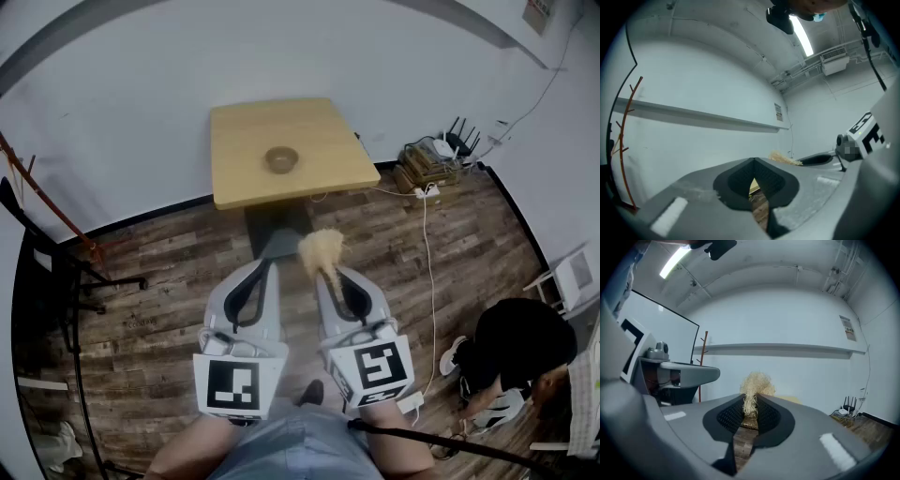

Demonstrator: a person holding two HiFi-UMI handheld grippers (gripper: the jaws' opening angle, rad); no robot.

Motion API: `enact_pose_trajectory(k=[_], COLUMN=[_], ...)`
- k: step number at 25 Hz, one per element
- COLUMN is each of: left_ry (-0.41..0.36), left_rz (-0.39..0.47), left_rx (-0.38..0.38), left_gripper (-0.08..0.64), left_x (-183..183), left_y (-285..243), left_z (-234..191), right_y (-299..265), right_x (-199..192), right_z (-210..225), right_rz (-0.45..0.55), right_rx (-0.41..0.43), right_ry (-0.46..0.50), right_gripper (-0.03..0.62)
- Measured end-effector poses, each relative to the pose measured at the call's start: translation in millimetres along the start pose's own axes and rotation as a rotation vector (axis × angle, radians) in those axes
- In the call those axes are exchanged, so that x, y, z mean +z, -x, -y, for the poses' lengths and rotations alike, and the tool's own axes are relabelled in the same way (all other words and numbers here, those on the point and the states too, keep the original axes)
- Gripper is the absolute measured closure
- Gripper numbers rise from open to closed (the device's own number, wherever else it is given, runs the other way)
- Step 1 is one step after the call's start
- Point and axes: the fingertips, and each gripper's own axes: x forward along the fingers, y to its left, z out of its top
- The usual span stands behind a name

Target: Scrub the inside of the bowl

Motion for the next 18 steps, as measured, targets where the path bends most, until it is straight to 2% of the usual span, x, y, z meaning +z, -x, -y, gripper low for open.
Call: enact_pose_trajectory(k=[11,18], left_ry=[-0.014,-0.032], left_rz=[-0.015,-0.037], left_rx=[-0.009,-0.003], left_gripper=[0.54,0.54], left_x=[-4.9,-8.3], left_y=[-6.7,-15.1], left_z=[22.4,49.2], right_y=[14.1,38.4], right_x=[-7.1,-11.6], right_z=[17.6,47.5], right_rz=[0.009,0.034], right_rx=[-0.008,-0.028], right_ry=[-0.017,-0.047], right_gripper=[0.541,0.54])
